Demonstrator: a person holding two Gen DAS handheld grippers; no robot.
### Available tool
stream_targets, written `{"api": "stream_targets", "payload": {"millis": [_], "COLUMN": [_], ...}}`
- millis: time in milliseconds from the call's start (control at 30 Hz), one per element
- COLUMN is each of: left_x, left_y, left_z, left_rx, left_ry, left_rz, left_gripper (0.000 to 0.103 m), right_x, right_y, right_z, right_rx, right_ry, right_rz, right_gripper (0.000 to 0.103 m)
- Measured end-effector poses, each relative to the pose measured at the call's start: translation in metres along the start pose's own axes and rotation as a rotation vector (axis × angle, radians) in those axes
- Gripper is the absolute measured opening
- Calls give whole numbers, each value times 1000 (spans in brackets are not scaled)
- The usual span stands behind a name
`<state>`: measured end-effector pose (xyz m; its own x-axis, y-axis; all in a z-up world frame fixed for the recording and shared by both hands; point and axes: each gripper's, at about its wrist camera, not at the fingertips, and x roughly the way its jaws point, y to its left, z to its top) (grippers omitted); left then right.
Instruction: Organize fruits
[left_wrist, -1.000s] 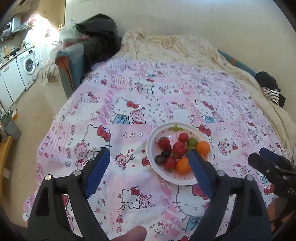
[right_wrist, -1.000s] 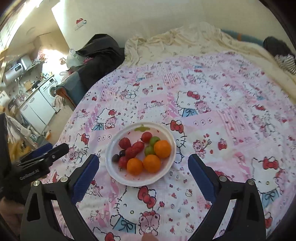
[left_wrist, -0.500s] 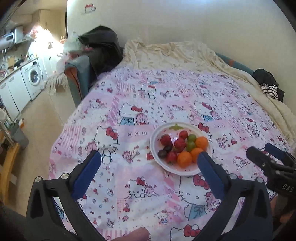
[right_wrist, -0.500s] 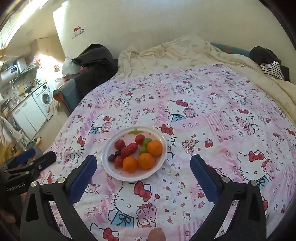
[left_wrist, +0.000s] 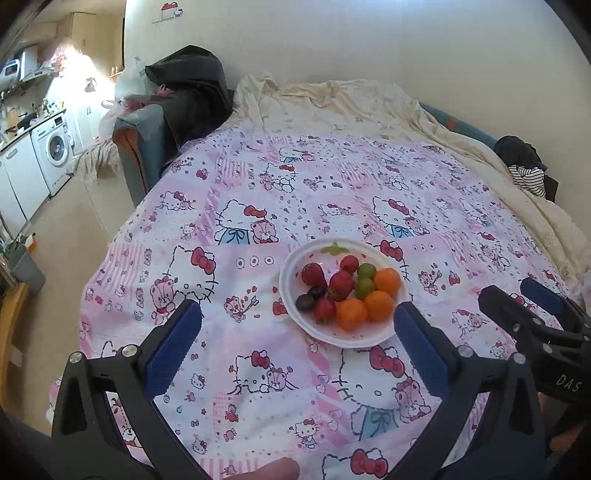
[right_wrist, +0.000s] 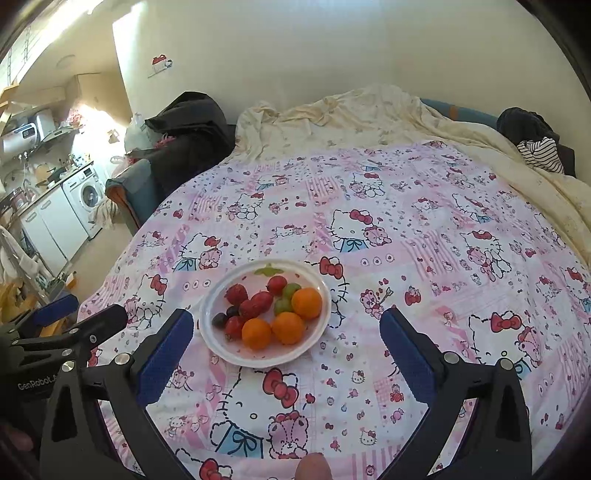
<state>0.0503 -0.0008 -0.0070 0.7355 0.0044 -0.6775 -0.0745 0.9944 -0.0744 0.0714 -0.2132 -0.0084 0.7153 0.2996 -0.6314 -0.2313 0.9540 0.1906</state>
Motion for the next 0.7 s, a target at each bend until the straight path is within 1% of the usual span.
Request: {"api": "stream_targets", "payload": {"millis": [200,700], "left_x": [2,-1], "left_y": [1,5], "left_z": [0,2], "left_rx": [-17,-31], "left_ry": [8,-4], "left_rz": [-6,2], "left_gripper": [103,103], "right_x": [-1,-1], "right_y": [-3,-7], "right_z": [1,1], "right_rx": [11,32], "right_ry": [-1,5], "right_rz": [-3,-1], "right_gripper": [103,103]}}
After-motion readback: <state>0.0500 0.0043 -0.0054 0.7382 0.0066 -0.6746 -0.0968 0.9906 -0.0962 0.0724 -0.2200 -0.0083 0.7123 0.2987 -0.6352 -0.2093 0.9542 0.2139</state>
